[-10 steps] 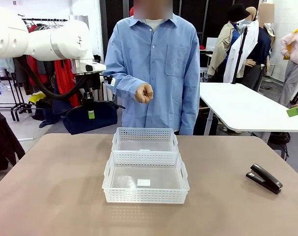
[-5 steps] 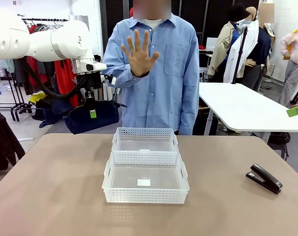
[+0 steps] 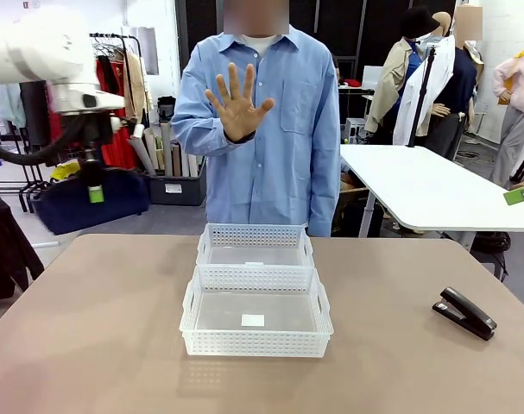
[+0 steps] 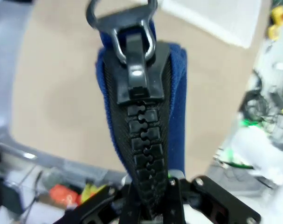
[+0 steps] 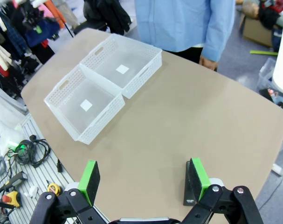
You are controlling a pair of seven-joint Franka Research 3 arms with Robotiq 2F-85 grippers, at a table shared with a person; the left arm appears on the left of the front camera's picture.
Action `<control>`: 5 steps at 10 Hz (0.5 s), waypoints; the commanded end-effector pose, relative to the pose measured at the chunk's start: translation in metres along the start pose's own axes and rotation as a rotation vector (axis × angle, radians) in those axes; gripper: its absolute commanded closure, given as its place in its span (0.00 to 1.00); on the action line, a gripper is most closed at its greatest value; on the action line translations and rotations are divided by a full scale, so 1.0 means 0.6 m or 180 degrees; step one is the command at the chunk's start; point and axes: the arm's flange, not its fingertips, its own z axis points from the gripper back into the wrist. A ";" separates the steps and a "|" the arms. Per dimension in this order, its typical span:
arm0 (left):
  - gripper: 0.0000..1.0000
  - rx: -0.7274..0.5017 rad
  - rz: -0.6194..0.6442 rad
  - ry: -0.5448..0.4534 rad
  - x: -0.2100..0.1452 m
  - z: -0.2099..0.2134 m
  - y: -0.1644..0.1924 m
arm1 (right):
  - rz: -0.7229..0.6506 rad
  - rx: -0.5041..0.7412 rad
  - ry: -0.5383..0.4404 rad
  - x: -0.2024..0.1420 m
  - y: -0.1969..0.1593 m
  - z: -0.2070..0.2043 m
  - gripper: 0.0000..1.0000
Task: Distribute items into two baskets.
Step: Move the picked Pencil pouch towards the Organizing basket indicated by the person, stopping as directed.
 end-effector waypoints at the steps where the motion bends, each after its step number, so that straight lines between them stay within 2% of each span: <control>1: 1.00 0.0075 -0.0119 0.0126 -0.031 -0.014 -0.049 | 0.0060 0.0053 -0.0101 0.003 -0.003 0.001 0.00; 5: 1.00 -0.0034 -0.0162 0.0178 -0.030 -0.018 -0.042 | 0.0060 0.0053 -0.0101 0.003 -0.003 0.001 0.00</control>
